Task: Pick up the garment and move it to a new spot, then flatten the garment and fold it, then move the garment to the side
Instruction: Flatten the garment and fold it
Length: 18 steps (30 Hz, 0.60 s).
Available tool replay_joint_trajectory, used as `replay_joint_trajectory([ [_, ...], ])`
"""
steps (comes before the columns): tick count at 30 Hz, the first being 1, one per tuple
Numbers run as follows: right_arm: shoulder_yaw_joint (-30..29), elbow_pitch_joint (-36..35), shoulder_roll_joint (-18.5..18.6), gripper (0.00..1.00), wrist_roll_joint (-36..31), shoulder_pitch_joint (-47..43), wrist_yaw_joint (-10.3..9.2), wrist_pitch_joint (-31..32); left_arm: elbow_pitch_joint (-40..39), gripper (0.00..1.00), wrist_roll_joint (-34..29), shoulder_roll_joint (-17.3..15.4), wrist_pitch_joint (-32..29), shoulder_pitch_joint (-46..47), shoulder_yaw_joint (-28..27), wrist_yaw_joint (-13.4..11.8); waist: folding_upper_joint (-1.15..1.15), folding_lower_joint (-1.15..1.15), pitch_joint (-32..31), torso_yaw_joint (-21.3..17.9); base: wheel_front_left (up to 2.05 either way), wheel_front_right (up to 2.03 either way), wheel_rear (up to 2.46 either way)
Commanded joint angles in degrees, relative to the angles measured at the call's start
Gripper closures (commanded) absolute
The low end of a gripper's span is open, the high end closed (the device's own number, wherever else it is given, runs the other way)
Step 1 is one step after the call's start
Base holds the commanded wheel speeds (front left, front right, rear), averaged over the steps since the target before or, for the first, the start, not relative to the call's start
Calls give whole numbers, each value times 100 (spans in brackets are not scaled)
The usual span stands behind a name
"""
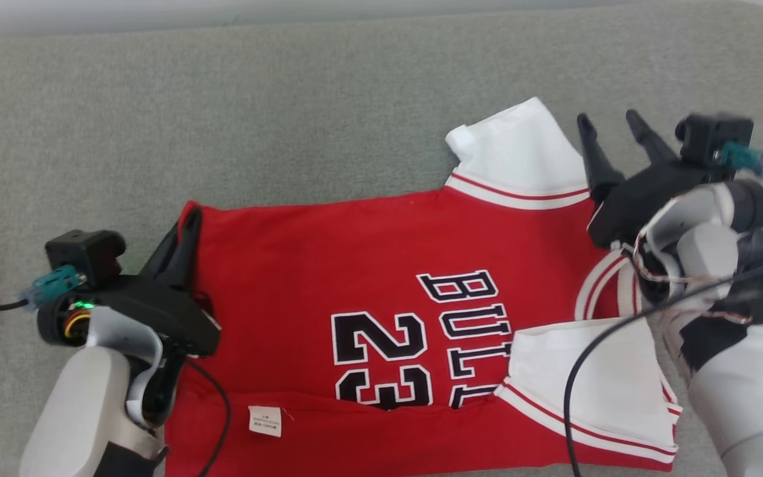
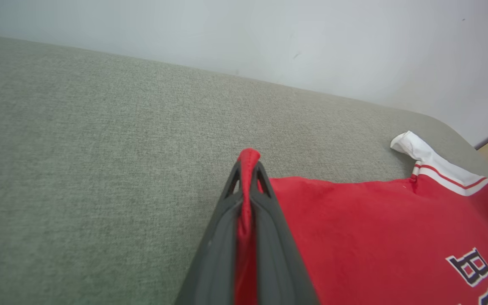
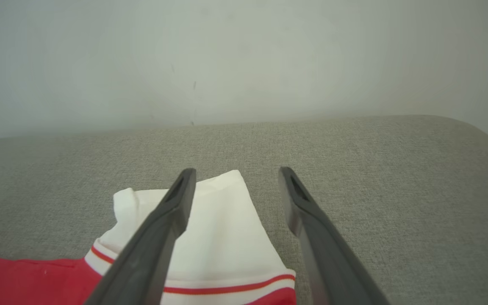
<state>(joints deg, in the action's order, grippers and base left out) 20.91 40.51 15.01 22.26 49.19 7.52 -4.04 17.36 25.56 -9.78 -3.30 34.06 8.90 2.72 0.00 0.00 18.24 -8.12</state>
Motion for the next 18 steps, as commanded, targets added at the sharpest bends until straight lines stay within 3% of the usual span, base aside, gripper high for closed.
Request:
replay_joint_trajectory([
  [1, 13, 160, 28, 0, 50, 183, -5, 81, -136, 100, -51, 27, 8, -77, 43, -20, 0, 0, 180, 156, 0, 0, 0],
  [11, 150, 1613, 54, 0, -38, 1515, -5, 550, -881, 100, -246, 136, 32, -20, 319, -151, 0, 0, 738, 457, 0, 0, 0],
  [18, 134, 2414, 87, 0, 24, 2089, -5, 480, -1052, 100, -299, 207, 72, 89, 446, -192, 0, 0, 969, 624, 0, 0, 0],
])
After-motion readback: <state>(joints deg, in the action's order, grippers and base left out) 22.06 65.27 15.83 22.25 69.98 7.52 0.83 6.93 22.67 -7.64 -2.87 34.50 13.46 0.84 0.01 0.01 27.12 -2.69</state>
